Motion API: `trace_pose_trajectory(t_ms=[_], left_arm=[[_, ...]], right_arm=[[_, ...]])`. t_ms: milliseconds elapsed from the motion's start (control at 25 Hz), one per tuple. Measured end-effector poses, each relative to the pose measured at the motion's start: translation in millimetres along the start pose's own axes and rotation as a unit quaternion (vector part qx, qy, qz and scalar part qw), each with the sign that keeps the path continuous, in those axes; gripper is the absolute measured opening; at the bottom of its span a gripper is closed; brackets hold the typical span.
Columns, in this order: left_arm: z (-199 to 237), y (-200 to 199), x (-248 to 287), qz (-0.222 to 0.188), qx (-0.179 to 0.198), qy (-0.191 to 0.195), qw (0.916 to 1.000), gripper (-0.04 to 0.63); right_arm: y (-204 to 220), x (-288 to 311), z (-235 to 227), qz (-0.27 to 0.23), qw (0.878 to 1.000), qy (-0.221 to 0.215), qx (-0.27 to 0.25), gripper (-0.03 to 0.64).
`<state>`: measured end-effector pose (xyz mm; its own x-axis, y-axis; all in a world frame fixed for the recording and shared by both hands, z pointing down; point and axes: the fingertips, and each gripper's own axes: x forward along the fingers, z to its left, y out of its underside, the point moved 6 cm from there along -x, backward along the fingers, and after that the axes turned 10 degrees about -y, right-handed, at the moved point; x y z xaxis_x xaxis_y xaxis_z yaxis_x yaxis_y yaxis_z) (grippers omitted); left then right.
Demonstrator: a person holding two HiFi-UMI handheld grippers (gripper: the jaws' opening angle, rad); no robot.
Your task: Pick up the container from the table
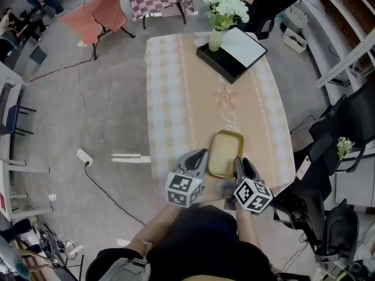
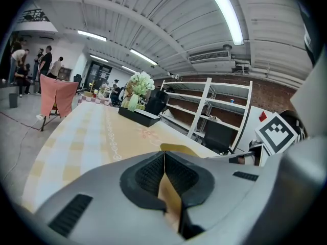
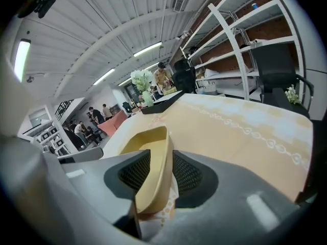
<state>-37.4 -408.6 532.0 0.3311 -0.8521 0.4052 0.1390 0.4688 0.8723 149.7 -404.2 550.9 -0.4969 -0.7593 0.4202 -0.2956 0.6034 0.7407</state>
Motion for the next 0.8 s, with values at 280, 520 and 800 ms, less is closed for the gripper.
trace_pose_trajectory(t_ms=[280,520,800], left_arm=[[8,7,0,0.007,-0.019,-0.018,0.9996,0.011],[7,8,2,0.009,-0.021,-0.016,0.9996,0.011],[2,9,2,0.011,-0.014,-0.012,0.9998,0.011]], right_arm=[[5,16,0,0.044,0.999,-0.004,-0.017,0.132],[5,18,-1,0.054,0.998,0.000,-0.015,0.097],[6,18,-2,0.061,0.998,0.010,-0.032,0.041]])
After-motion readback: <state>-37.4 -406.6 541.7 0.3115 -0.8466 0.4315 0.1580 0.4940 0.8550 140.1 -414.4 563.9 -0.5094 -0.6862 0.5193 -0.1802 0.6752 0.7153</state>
